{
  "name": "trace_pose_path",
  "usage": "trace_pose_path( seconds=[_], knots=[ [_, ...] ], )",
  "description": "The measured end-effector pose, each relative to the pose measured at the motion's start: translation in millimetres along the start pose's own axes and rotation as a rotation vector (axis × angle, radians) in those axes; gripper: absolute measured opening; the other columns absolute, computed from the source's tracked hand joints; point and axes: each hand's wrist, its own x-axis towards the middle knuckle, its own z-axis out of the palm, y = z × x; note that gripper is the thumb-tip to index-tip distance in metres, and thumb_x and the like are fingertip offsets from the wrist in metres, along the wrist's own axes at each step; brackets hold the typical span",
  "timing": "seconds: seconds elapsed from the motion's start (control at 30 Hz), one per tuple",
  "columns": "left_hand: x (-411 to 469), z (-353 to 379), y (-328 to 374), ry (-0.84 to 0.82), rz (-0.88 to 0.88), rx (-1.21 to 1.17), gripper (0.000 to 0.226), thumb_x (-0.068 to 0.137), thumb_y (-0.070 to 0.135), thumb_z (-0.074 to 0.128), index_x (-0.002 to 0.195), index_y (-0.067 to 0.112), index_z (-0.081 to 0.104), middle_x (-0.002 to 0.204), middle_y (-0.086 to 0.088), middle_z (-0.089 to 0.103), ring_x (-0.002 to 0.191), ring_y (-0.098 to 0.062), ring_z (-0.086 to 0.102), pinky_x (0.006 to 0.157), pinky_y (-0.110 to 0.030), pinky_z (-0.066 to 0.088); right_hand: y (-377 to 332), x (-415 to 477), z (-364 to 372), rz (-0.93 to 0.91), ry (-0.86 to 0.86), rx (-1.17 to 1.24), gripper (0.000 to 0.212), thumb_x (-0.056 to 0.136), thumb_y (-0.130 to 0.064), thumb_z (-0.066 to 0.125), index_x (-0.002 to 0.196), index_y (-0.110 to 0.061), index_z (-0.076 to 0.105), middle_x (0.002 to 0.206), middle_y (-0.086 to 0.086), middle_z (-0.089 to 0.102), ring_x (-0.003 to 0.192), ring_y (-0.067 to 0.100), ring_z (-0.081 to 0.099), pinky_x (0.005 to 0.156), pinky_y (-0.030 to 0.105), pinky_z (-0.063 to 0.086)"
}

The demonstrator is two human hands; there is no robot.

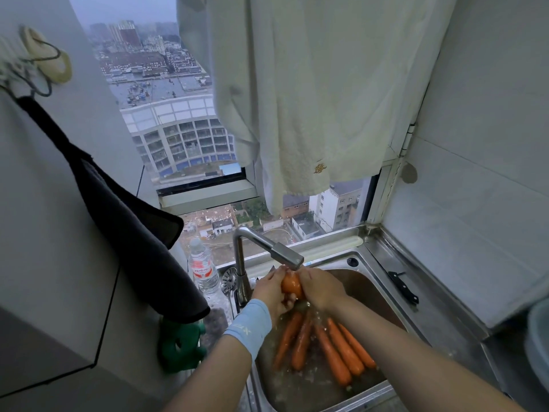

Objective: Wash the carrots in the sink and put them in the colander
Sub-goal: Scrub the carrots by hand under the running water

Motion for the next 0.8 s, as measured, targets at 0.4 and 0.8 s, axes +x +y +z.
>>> trace_pose_path(
  seconds=[0.4,0.8],
  knots=[
    [6,4,-8,-0.01,0.23,0.357,0.039,0.09,0.059,0.051,0.118,0.033,0.057,0.104,-0.011,0.068,0.094,-0.03,0.065,0.096,-0.049,0.054,-3,5,9,0.184,-0.08,0.509,0.055,0.111,-0.03,0.023,0.101,-0.004,0.071,0.079,0.01,0.071,0.075,0.023,0.068,0.049,0.013,0.048],
    [13,3,-1,0.021,0.053,-0.033,0.029,0.103,0.036,0.047,0.108,0.018,0.069,0.115,-0.01,0.07,0.109,-0.028,0.064,0.1,-0.045,0.052,-5,-7,7,-0.017,-0.056,0.354,0.047,0.107,-0.05,0.034,0.103,-0.024,0.072,0.103,0.001,0.074,0.095,0.016,0.069,0.1,0.044,0.051]
  ],
)
